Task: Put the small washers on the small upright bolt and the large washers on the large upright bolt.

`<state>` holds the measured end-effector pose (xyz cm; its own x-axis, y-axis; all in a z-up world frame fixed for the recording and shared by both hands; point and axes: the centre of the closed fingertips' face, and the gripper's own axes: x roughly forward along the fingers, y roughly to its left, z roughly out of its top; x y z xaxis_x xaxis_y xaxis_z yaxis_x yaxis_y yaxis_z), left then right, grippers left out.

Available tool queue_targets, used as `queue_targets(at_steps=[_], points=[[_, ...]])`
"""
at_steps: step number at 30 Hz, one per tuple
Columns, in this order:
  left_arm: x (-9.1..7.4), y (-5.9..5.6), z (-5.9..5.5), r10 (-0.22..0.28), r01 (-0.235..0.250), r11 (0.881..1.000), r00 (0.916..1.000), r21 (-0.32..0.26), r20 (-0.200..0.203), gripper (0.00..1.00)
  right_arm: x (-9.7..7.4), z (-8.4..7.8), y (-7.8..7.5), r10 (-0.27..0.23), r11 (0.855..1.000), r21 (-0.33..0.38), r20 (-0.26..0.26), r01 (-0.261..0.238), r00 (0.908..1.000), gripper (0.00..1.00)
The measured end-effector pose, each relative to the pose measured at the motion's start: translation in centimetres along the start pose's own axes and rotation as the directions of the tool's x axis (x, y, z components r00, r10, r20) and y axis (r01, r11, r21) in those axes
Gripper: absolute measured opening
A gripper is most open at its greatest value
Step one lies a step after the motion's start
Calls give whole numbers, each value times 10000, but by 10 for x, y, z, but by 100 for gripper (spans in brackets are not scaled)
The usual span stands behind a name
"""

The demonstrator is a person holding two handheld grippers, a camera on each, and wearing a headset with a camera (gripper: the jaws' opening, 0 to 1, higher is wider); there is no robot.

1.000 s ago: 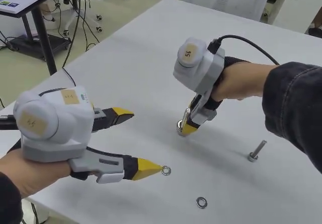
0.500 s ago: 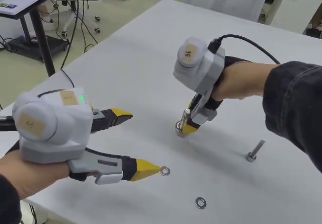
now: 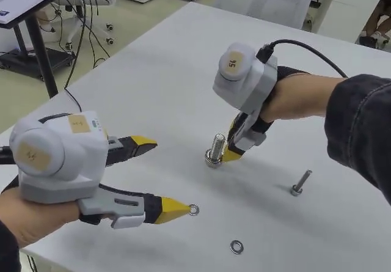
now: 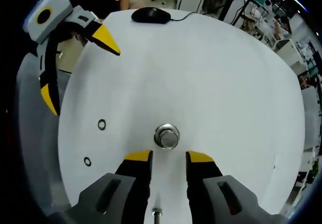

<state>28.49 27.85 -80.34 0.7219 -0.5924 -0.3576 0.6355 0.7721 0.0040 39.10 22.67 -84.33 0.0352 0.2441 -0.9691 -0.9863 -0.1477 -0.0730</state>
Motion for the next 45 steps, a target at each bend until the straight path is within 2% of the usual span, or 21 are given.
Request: queue_targets(at_steps=[10,20,22,36,45], points=[[2,-4,2,-177,177,9998,9998,108,24,73,-9,-10,8,-141,9998,122,7,141,9999,27],[-1,-6,3,-206,205,9996,9998,192,45,73,-13,-19,31,-106,9998,181,-26,107,9999,27],[-1,-7,3,-229,229,9995,9997,211,29,73,-11,-19,30,-63,9999,142,-23,63,10000,27],[-6,-13,2,-311,312,9989,9995,338,-38,73,1,-6,68,336,9990,-303,114,-333,9994,27],[-11,-19,-1,-296,300,9988,9995,374,-108,73,12,10,95,686,9940,-859,101,-675,9976,26]])
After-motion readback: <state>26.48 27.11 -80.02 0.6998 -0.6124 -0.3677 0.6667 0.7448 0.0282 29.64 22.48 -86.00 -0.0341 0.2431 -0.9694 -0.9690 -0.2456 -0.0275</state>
